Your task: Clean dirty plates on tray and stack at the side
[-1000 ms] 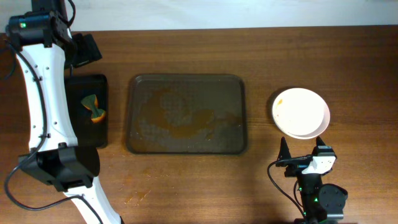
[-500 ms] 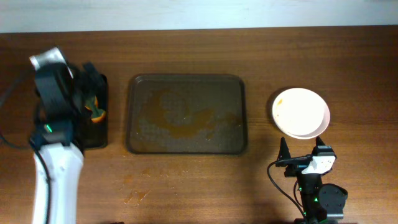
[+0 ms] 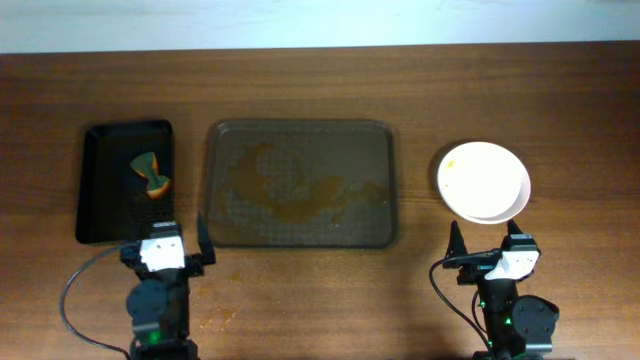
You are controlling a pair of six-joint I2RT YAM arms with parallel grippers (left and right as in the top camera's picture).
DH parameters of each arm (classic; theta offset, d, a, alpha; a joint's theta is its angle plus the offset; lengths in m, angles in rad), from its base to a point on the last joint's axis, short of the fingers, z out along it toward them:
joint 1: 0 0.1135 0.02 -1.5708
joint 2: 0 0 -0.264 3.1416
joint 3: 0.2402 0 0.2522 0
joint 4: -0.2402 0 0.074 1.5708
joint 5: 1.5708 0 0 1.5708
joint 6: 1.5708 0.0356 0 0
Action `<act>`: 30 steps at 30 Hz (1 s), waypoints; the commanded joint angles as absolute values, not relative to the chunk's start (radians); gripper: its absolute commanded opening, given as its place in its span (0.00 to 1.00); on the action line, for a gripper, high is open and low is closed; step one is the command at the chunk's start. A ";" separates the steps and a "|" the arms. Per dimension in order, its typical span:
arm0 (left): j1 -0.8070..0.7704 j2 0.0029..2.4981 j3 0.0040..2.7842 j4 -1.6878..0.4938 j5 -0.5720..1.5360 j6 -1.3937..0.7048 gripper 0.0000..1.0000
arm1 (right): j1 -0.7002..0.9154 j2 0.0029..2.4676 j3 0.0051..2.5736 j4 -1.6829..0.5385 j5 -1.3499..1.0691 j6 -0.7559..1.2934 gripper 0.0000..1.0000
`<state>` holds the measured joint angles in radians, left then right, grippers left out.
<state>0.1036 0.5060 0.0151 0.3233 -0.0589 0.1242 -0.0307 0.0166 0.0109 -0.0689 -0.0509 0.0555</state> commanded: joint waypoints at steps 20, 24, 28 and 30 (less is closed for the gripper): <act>0.073 0.007 0.009 -0.077 -0.075 0.286 0.99 | -0.025 0.013 0.006 -0.073 -0.060 0.060 0.98; 0.073 0.007 0.009 -0.077 -0.075 0.286 0.99 | -0.025 0.013 0.006 -0.073 -0.060 0.060 0.98; 0.073 0.007 0.009 -0.077 -0.075 0.286 0.99 | -0.025 0.013 0.006 -0.073 -0.060 0.060 0.99; 0.073 0.007 0.009 -0.076 -0.075 0.286 0.99 | -0.025 0.013 0.006 -0.073 -0.060 0.060 0.98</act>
